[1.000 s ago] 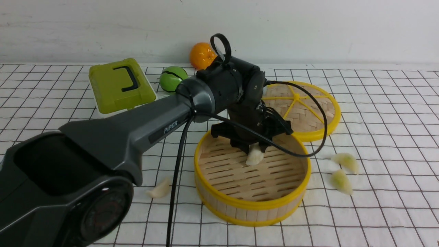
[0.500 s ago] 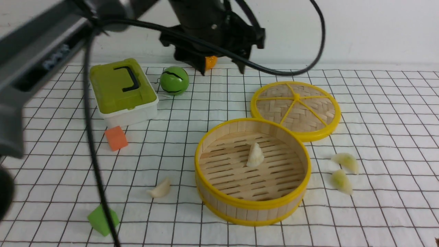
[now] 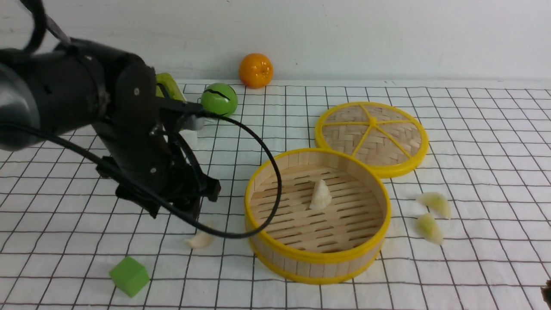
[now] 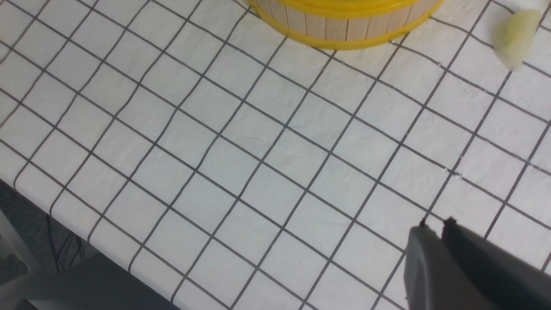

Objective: Put the dumplings into the steamer on the table with the white tablecloth.
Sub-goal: 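Reach for and grasp a dumpling on the table with the left gripper, then place the dumpling into the bamboo steamer basket with the left gripper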

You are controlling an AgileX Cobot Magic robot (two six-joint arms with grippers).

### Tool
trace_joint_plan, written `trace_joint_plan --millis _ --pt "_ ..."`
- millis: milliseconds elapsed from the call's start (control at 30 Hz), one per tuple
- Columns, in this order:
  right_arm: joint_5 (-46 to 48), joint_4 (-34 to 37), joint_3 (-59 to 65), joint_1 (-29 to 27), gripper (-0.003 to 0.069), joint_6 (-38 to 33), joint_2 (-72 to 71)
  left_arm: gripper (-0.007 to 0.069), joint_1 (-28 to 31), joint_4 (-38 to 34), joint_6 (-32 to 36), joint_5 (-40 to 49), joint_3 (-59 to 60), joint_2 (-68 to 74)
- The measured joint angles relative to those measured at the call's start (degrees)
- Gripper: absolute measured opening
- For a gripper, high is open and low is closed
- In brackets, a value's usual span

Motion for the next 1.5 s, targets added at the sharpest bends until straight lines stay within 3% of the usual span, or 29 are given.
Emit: trace_joint_plan --millis 400,500,567,767,933,1100,1500 --pt "0.0 -1.1 0.4 0.0 0.0055 0.0 0.0 0.046 -0.1 -1.0 1.7 -8.2 0.1 12.7" --pt "-0.1 -1.4 0.7 0.0 0.0057 0.0 0.0 0.0403 -0.1 -1.2 1.6 -8.0 0.1 13.6" --pt "-0.1 -1.5 1.0 0.0 0.0059 0.0 0.0 0.0288 -0.1 -1.1 1.6 -6.2 -0.6 13.7" --pt "-0.4 -1.5 1.0 0.0 0.0063 0.0 0.0 0.0293 -1.1 -2.4 1.6 4.1 -9.9 10.9" --pt "-1.4 -1.5 1.0 0.0 0.0065 0.0 0.0 0.0293 -6.0 -4.7 -1.5 5.6 -22.9 8.5" --pt "-1.4 -1.5 1.0 0.0 0.0069 0.0 0.0 0.0293 -10.0 -6.5 -6.1 6.0 -33.6 15.0" --pt "-1.3 -1.5 1.0 0.0 0.0081 0.0 0.0 0.0293 -9.9 -5.6 -9.8 -0.2 -34.5 27.6"
